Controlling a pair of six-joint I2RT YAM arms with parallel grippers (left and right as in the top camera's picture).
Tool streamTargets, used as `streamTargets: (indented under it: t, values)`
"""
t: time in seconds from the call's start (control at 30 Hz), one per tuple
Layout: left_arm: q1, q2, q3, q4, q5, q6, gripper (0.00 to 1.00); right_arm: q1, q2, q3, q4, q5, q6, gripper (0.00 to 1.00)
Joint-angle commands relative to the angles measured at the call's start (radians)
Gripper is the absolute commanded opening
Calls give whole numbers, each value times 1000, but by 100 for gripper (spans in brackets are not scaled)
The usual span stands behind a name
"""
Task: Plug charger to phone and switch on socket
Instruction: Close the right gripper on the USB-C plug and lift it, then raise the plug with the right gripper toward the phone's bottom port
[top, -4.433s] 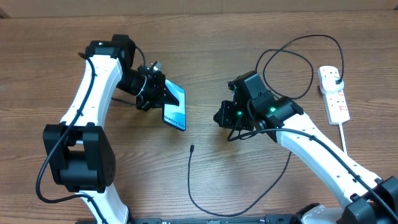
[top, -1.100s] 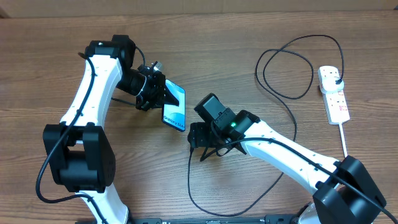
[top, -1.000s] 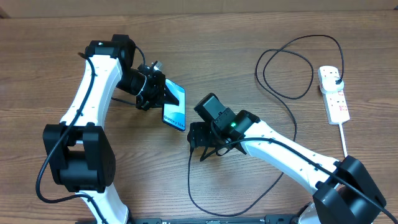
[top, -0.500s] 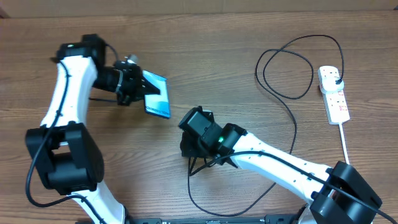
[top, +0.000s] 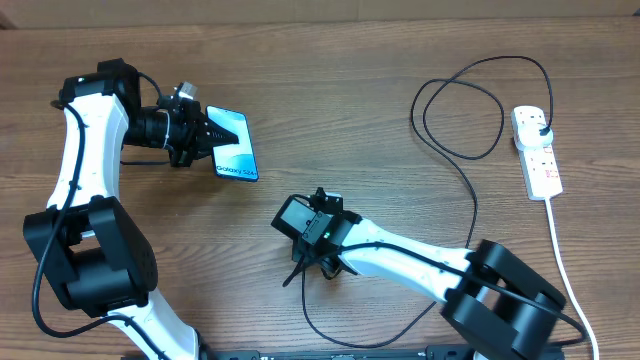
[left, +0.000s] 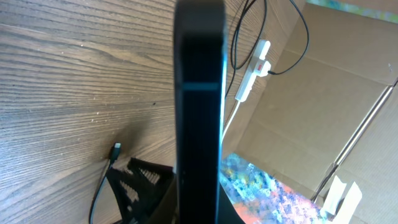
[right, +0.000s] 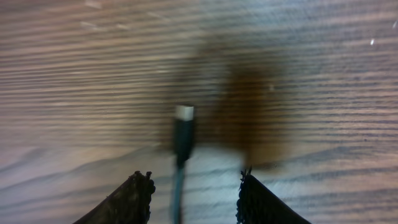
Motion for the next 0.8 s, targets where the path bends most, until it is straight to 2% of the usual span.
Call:
streamTargets:
  t: [0.0,0.1,0.27,0.63,0.67,0.77]
  values:
    - [-8,-19,17,0,55,38,4,5,24,-5,10,29,31,45]
    - [-8,-19,17,0,55,38,4,5,29,-5,20,38,31,40]
    - [-8,-19,17,0,53,38,4,5,29,-5,12,39,31,25]
    - [-8,-19,17,0,51,38,4,-12,29,-5,-30,-21,31,27]
    - [-8,-19,17,0,51,38,4,-6,29,-5,-28,-13,35,26]
    - [-9,-19,17,0,51,38,4,-2,31,-5,-27,-3,57,15]
